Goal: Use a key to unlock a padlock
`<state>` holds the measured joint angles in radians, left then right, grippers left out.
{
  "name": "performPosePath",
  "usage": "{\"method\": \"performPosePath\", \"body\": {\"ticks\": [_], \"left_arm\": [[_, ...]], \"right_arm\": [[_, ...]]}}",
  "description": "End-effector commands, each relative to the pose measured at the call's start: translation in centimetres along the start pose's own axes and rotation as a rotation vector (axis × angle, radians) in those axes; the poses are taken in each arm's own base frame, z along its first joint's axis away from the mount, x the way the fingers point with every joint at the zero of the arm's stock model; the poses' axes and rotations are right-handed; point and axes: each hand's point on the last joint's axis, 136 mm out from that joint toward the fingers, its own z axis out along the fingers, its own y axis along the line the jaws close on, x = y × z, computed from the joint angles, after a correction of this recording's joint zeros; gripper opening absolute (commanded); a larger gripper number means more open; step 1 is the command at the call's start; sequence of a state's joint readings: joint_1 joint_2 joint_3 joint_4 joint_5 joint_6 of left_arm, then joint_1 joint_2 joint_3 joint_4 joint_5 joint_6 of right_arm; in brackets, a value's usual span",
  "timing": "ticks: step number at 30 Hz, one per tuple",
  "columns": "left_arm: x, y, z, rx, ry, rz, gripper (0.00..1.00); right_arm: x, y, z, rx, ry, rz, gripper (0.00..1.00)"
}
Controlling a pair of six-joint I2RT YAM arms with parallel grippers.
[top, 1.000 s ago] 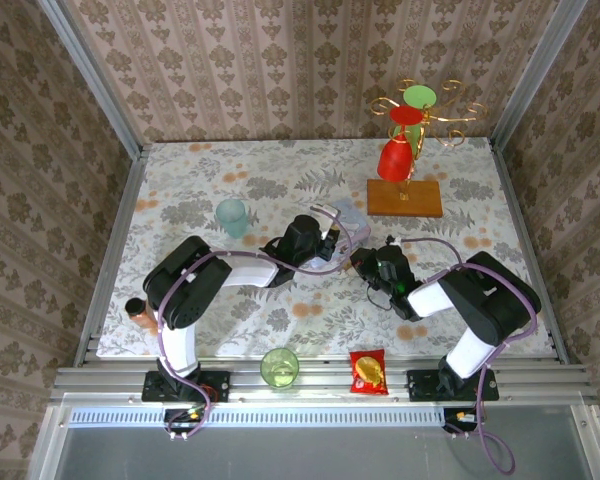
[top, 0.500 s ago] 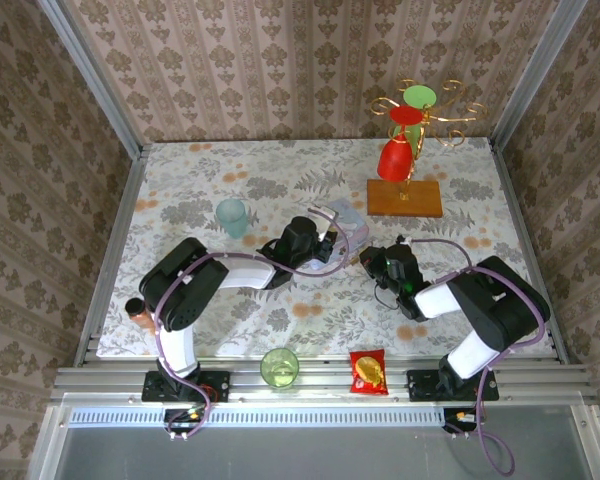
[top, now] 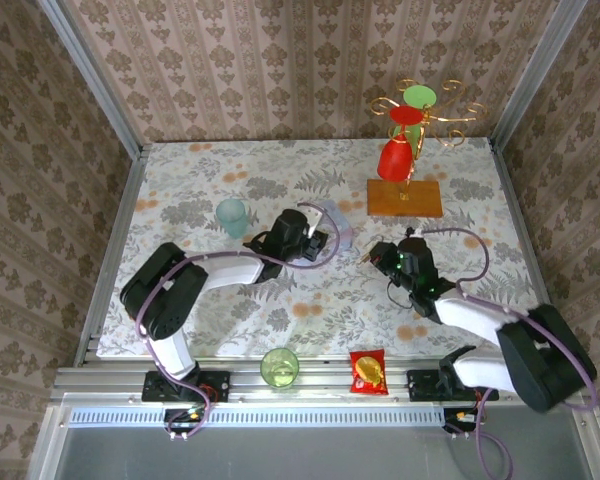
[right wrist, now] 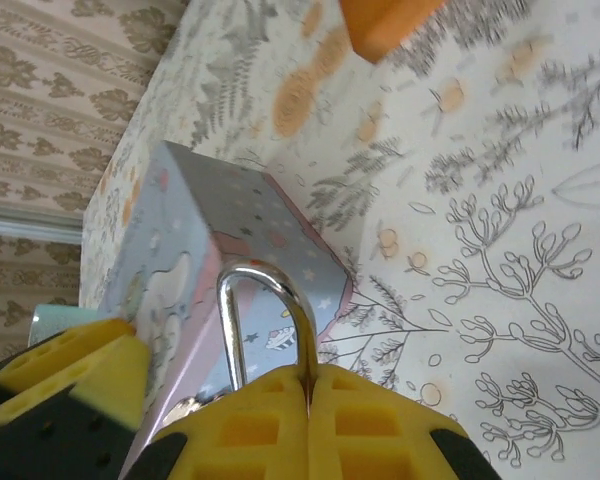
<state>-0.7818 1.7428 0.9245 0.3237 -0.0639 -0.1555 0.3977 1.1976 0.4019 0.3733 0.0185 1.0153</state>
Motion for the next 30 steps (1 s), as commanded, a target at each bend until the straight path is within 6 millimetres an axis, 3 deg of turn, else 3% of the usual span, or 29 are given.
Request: {"method": "performPosePath", "body": {"ticks": [1, 5, 8, 17, 22, 26, 30], "left_arm": [[0.5, 2.3, -1.5, -0.048, 0.097, 0.008, 0.41], [-2.3, 3.0, -3.9, -0.05, 0.048, -0.029, 0.52], [-2.7, 2.9, -6.2, -0.039, 0.023, -0.088, 0.55], [1.8, 0.7, -11.0, 0.019, 0.058, -0.193, 0.56], [4.1, -0.3, -11.7, 0.039, 0.082, -0.22, 0.56], [4.9, -0.7, -11.7, 0.034, 0.098, -0.223, 0.56], [6.3, -0.1, -11.8, -0.082, 0.149, -0.155, 0.62]], "right_arm": [[0.5, -1.6, -2.1, 0.155, 0.144, -0.235, 0.0], [1.3, -2.2, -4.0, 0.248, 0.315, -0.398, 0.0], [1.5, -3.1, -5.4, 0.339, 0.411, -0.485, 0.0], [1.2, -7.3, -7.7, 0.597, 0.514, -0.575, 0.0], [3.7, -7.6, -4.4, 0.499, 0.545, -0.494, 0.0], [4.3, -7.3, -2.3, 0.467, 0.52, -0.477, 0.0], [5.5, -8.1, -1.0, 0.487, 0.553, -0.479, 0.0]]}}
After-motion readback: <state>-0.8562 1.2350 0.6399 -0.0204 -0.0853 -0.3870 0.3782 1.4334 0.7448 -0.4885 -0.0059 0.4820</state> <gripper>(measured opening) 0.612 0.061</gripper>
